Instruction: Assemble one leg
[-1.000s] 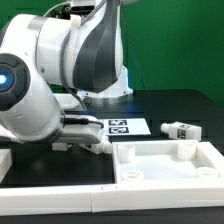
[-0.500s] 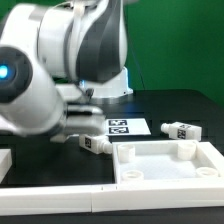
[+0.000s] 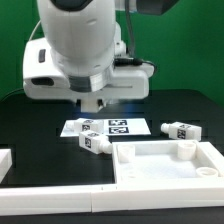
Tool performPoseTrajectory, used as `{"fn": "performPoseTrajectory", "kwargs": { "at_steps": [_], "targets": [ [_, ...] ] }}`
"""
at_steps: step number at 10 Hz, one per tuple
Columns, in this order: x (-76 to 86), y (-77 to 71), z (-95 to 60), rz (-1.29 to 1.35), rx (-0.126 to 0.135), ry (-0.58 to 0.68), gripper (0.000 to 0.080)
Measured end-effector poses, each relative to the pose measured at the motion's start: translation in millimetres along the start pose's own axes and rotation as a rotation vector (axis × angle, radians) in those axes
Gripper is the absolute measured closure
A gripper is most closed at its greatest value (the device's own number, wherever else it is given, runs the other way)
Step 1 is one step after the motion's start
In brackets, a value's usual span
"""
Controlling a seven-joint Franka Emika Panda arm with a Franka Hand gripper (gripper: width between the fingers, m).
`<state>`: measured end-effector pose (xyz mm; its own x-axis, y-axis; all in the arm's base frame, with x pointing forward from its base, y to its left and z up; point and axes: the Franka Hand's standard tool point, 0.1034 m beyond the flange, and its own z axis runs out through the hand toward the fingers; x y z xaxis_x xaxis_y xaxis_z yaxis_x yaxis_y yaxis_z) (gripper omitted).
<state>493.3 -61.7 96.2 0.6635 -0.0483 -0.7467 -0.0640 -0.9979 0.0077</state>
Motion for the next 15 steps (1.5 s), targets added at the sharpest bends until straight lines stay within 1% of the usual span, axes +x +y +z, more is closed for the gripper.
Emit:
{"fn": "performPoseTrajectory", "kwargs": {
  "at_steps": [1, 2, 3, 4, 5, 6, 7, 8, 9, 10, 11, 12, 14, 15],
  "targets": [
    [4.4, -0.3, -2.0, -0.001, -0.003, 0.028, 0.0488],
    [9.4, -4.9, -11.1, -0.009, -0.017, 0.11, 0.0488],
    [5.0, -25.4, -30.2, -0.052, -0.07, 0.223, 0.0488],
    [-1.8, -50.0, -50.4, -0.086, -0.071, 0.305, 0.0488],
    [3.9, -73.1, -77.9, -0.089, -0.065, 0.421, 0.0488],
    [8.7, -90.8, -94.5, -0.059, -0.055, 0.508, 0.049],
    [10.8, -101.8, -102.7, -0.009, -0.041, 0.585, 0.049],
    [13.2, -101.5, -103.1, -0.037, -0.041, 0.663, 0.0504],
    [13.2, -100.8, -101.6, -0.038, -0.036, 0.707, 0.0519],
    [18.2, -102.2, -108.3, -0.042, -0.031, 0.793, 0.0519],
    [19.8, -103.0, -109.8, -0.046, -0.025, 0.881, 0.0534],
    [19.0, -102.2, -103.9, -0.048, -0.021, 0.922, 0.0552],
    [19.6, -102.3, -104.6, -0.047, -0.023, 0.912, 0.0552],
    [19.7, -102.3, -104.0, -0.047, -0.023, 0.911, 0.0484]
  ]
}}
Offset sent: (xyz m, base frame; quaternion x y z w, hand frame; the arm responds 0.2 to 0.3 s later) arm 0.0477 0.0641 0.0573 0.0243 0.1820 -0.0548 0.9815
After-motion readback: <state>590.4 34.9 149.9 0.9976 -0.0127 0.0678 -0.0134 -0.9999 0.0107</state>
